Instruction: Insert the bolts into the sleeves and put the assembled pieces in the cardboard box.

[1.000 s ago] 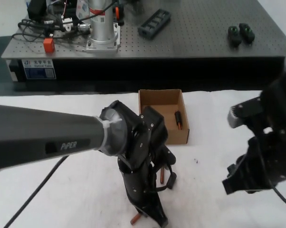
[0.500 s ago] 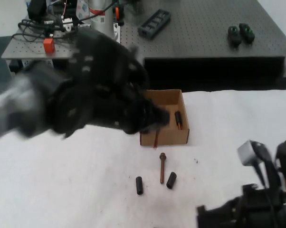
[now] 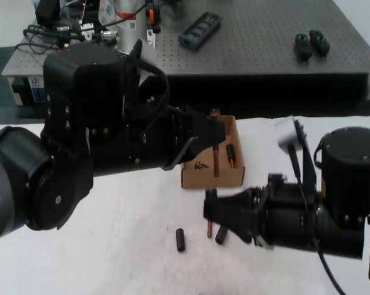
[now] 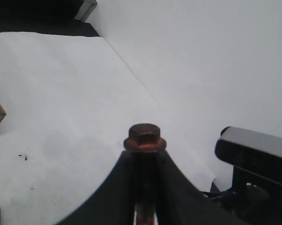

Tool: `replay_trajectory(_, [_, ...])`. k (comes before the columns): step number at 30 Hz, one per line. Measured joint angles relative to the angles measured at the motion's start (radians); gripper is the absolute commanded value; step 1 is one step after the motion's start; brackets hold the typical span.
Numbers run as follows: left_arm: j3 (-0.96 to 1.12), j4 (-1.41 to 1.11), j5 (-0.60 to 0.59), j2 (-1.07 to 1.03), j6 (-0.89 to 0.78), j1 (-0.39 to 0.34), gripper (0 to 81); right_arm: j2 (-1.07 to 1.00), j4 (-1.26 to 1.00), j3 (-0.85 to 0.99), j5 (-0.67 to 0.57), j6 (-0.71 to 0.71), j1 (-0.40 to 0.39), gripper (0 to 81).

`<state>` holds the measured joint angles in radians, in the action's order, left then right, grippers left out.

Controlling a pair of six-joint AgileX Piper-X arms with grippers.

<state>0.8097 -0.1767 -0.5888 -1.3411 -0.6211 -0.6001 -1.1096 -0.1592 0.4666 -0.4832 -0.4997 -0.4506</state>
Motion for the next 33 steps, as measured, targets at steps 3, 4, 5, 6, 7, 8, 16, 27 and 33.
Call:
replay_trajectory(3, [0.0,-0.004,0.0,0.0,0.0,0.0,0.6,0.0,-0.054,0.008,0.024,0.0,0.0,1.7])
replay_trajectory(4, [0.0,-0.005,0.0,0.0,0.0,0.0,0.6,0.0,-0.055,0.008,0.03,0.002,0.0,1.7])
replay_trajectory(5, [0.0,-0.007,0.004,0.0,0.0,0.0,0.6,0.0,-0.061,0.008,0.034,0.002,0.0,1.7])
replay_trajectory(6, [0.0,-0.007,0.004,0.0,0.0,0.0,0.6,0.0,-0.061,0.009,0.039,0.002,0.0,1.7])
replay_trajectory(7, [0.0,-0.008,0.009,0.0,0.0,0.0,0.6,0.0,-0.061,0.009,0.044,0.002,0.0,1.7])
replay_trajectory(8, [0.0,-0.008,0.017,0.0,0.0,0.0,0.6,0.0,-0.061,0.009,0.064,0.002,0.0,1.7])
replay_trajectory(16, [0.0,-0.008,0.046,0.0,0.0,0.0,0.6,0.0,-0.069,0.01,0.112,0.018,0.0,1.7])
replay_trajectory(27, [0.0,-0.009,-0.021,0.0,0.034,0.001,20.0,0.0,-0.143,0.011,0.151,0.033,0.007,1.7])
replay_trajectory(33, [0.0,0.005,0.003,0.0,0.045,0.001,51.2,-0.058,-0.116,0.053,0.249,0.084,0.111,1.7])
